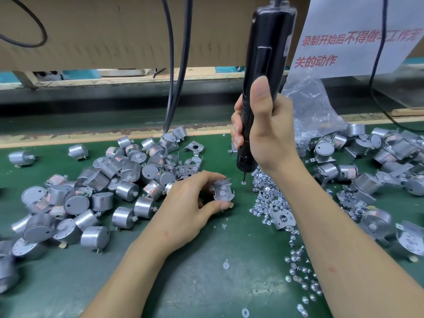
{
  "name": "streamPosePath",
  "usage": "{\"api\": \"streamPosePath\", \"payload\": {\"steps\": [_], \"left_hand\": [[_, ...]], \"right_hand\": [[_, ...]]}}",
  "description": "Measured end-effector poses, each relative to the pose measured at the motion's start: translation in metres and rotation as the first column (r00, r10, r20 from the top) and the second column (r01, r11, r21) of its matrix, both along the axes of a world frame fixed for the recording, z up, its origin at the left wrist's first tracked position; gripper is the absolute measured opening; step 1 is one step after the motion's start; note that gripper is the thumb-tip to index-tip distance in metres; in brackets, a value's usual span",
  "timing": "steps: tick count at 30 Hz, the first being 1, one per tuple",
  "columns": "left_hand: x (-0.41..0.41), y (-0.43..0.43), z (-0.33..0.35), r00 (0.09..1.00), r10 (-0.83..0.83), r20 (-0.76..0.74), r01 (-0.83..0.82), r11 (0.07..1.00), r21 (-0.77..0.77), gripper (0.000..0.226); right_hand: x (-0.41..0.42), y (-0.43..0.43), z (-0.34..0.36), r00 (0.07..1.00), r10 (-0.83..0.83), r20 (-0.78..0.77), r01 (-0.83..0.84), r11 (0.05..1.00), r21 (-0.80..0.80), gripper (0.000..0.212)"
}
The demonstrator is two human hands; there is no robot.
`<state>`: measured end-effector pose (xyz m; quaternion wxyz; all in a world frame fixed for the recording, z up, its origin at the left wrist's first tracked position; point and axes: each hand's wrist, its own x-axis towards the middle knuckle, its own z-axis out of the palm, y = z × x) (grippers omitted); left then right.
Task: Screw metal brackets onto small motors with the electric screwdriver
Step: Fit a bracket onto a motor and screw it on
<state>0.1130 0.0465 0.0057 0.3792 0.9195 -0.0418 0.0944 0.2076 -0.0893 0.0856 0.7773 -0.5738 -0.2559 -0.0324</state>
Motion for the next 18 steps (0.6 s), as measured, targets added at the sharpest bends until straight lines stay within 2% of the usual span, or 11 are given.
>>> {"api": "streamPosePath", "payload": {"steps": [13,18], "left_hand": [[0.0018,0.0022,0.0006,0.995,0.081,-0.054,-0.090,0.978,-0.190,0.035],[-0.0001,0.0033,0.0022,0.995,-0.005,-0.098,-0.013,0.984,-0.177,0.039]], "right_hand": [[-0.0022,-0.0003,0.0015,1.000,-0.003,-0.010,0.003,1.000,0.002,0.077],[-0.0046,-0.0020,0.0042,1.000,0.015,-0.010,-0.015,1.000,0.005,0.075]]}}
